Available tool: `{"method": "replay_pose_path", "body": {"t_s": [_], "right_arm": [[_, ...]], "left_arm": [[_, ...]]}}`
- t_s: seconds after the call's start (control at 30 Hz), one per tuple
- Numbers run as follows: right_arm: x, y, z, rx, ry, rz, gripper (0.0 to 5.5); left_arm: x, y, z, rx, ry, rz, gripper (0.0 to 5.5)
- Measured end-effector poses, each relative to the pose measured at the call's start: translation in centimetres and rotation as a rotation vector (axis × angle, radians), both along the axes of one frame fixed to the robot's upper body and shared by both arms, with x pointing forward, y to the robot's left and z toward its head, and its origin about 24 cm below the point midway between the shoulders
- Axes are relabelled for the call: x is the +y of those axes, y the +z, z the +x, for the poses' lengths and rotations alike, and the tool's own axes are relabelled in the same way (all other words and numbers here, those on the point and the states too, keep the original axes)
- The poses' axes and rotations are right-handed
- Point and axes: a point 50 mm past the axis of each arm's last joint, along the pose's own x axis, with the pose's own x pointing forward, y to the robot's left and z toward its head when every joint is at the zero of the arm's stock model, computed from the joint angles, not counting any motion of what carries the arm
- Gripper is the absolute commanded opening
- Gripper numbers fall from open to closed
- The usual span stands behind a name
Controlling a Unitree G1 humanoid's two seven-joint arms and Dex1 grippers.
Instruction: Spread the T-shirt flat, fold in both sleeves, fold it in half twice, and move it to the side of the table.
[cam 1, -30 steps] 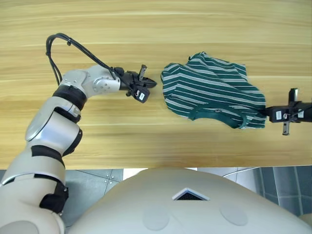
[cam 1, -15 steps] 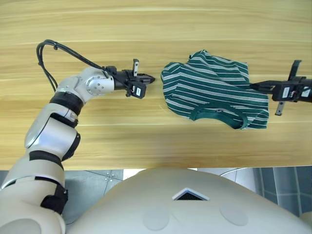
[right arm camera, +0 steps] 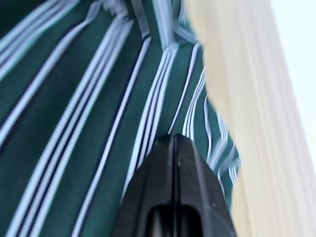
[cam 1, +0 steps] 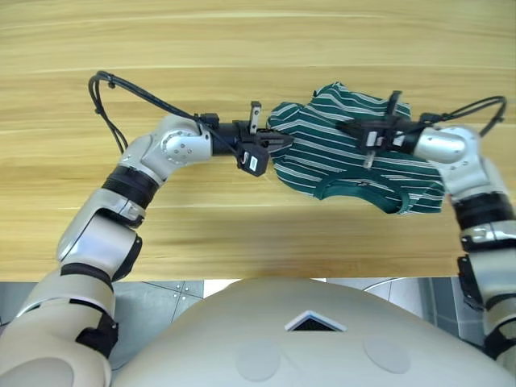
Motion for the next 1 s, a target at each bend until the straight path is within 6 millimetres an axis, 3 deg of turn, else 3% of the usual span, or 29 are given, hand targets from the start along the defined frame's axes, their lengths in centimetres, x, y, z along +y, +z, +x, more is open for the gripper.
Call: {"method": "replay_pose_path", "body": {"t_s": [0.13, 0.3, 0.6, 1.0], "right_arm": [[1.9, -1.9, -0.3, 0.039, 0.035, -0.004, 0.03], [4.7, -2.6, -1.9, 0.062, 0.198, 0.045, 0.03], [9.7, -3.8, -3.2, 0.099, 0.272, 0.183, 0.03], [14.3, -5.0, -0.9, 0.093, 0.091, 0.286, 0.03]], "left_arm": [[0.3, -0.1, -0.1, 0.007, 0.017, -0.009, 0.00], [0.2, -0.7, -0.5, 0.030, 0.027, -0.023, 0.00], [0.5, -0.6, -0.4, 0.030, 0.051, -0.042, 0.00], [2.1, -0.5, -0.1, 0.046, 0.153, -0.077, 0.00]]}}
